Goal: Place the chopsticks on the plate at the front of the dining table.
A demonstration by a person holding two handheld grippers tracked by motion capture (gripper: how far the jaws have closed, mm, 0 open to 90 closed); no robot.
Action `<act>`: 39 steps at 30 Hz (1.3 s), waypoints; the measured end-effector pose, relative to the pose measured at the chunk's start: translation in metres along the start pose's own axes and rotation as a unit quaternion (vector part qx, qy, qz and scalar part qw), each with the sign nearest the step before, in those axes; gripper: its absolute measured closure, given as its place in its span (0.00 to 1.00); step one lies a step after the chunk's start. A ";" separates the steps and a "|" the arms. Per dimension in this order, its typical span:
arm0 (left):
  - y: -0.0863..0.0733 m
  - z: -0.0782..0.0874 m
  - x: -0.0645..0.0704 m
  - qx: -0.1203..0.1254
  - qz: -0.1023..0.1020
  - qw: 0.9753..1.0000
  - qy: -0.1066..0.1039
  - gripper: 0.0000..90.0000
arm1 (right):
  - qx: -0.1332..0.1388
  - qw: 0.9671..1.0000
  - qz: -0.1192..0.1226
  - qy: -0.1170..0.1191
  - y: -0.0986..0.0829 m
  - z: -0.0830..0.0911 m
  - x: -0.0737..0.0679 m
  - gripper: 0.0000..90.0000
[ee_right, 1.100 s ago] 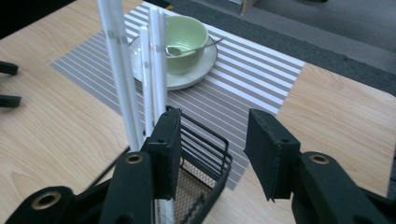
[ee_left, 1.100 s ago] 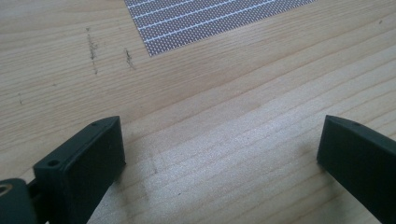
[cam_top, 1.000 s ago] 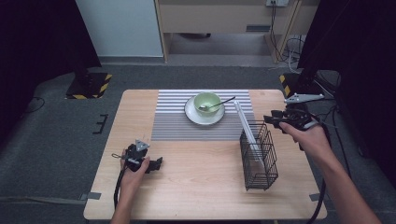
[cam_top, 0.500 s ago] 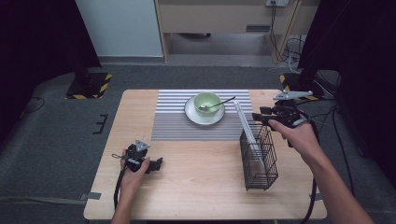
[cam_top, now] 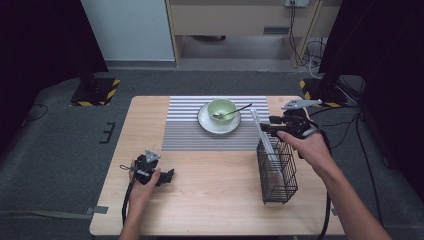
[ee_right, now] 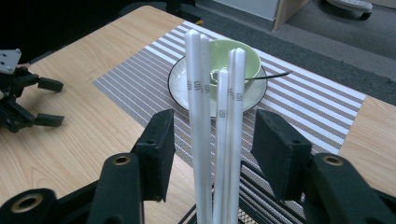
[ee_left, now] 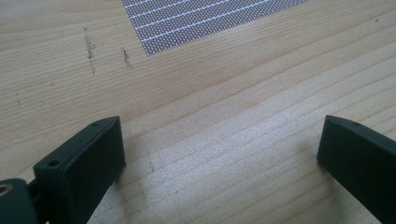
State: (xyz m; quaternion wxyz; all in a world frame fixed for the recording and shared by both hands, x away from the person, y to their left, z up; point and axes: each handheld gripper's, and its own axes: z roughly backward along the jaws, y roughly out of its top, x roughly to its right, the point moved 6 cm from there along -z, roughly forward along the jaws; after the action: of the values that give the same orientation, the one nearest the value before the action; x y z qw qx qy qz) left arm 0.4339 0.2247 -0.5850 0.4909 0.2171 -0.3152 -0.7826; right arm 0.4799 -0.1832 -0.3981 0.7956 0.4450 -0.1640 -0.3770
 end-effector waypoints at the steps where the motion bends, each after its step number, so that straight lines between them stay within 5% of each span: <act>1: 0.000 0.000 0.000 0.000 0.000 1.000 0.000 0.00 | -0.002 1.000 0.003 -0.001 0.000 -0.002 -0.001 0.56; 25: 0.000 0.000 0.001 0.000 -0.003 1.000 -0.003 0.00 | 0.007 1.000 0.012 -0.005 0.001 -0.025 -0.009 0.88; 39: 0.000 0.001 0.001 0.000 -0.003 1.000 -0.003 0.00 | 0.017 1.000 0.018 0.000 0.002 -0.023 -0.008 0.93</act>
State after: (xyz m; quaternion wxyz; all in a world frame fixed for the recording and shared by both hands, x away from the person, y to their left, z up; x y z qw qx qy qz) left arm 0.4326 0.2237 -0.5851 0.4872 0.2154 -0.3160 -0.7851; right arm 0.4893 -0.1629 -0.4082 0.7944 0.4556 -0.1786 -0.3599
